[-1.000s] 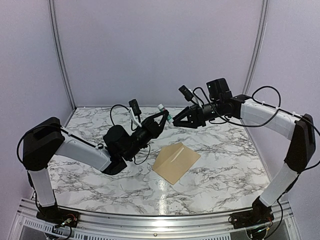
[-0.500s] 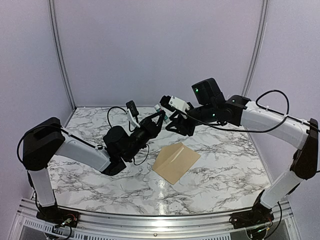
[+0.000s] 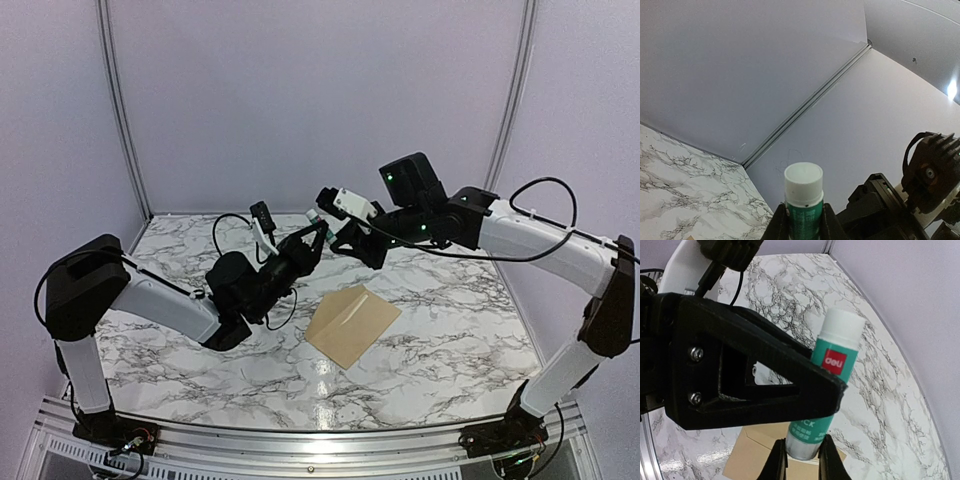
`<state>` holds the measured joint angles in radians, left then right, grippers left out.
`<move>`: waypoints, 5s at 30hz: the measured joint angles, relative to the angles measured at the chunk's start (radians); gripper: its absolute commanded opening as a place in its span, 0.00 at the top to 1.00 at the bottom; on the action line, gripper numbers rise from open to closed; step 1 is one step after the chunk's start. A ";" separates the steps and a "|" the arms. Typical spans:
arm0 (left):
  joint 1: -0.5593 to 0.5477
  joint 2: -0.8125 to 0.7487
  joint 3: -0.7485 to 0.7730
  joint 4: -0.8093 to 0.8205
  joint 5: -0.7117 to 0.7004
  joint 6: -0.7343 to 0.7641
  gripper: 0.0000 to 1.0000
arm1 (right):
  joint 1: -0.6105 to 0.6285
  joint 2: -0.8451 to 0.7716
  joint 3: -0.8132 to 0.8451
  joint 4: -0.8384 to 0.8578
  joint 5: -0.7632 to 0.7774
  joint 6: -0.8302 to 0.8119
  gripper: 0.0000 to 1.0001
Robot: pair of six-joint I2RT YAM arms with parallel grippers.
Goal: Place the letter into the envelope and seal it
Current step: Unscrew the solid glue.
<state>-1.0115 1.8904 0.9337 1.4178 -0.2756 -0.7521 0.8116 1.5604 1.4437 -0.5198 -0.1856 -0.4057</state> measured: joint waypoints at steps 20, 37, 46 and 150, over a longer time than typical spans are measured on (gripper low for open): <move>-0.008 0.000 -0.005 0.066 0.037 0.006 1.00 | -0.278 0.100 -0.090 0.261 -0.979 0.484 0.61; -0.004 -0.011 -0.040 0.055 -0.060 0.027 1.00 | -0.038 0.027 -0.018 0.021 -0.140 0.119 0.55; -0.004 -0.012 -0.042 0.054 -0.067 0.026 1.00 | -0.003 0.038 0.037 0.018 -0.042 0.089 0.59; -0.014 -0.042 -0.051 0.137 0.024 -0.007 1.00 | -0.213 0.140 -0.050 0.354 -1.029 0.609 0.72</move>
<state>-1.0252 1.8488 0.8829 1.5543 -0.2520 -0.7589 0.5983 1.7000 1.3937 -0.1658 -1.2144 0.2031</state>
